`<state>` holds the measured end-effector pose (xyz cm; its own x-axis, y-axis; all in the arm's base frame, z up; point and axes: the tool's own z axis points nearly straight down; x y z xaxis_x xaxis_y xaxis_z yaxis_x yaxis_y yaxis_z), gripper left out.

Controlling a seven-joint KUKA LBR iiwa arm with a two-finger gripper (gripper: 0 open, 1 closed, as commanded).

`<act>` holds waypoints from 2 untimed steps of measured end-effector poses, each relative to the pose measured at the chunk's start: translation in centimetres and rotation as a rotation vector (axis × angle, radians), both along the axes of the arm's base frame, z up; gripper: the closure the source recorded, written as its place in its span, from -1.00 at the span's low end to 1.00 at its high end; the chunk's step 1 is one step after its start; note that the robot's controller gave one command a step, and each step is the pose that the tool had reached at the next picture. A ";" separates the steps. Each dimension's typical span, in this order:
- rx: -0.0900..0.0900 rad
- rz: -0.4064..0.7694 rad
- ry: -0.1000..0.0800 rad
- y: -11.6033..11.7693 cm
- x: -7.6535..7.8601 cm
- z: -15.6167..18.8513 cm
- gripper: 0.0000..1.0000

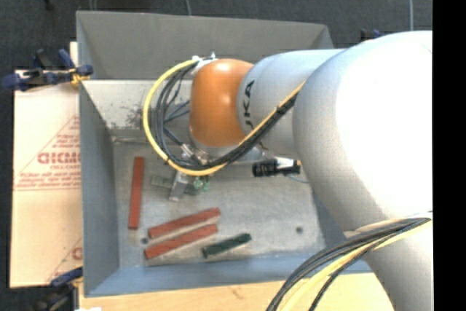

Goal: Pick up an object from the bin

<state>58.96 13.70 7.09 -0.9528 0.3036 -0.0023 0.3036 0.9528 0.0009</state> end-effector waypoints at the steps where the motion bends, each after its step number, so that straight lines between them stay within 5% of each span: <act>1: 0.000 0.000 0.000 0.0 0.0 0.1 1.00; 2: -0.001 -0.001 0.006 0.0 -0.2 0.8 1.00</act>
Offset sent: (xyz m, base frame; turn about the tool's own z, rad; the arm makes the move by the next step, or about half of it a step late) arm -0.0002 0.0001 0.0846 0.0000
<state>58.79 13.65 7.91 -0.9526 0.3042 0.0031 0.3042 0.9526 -0.0015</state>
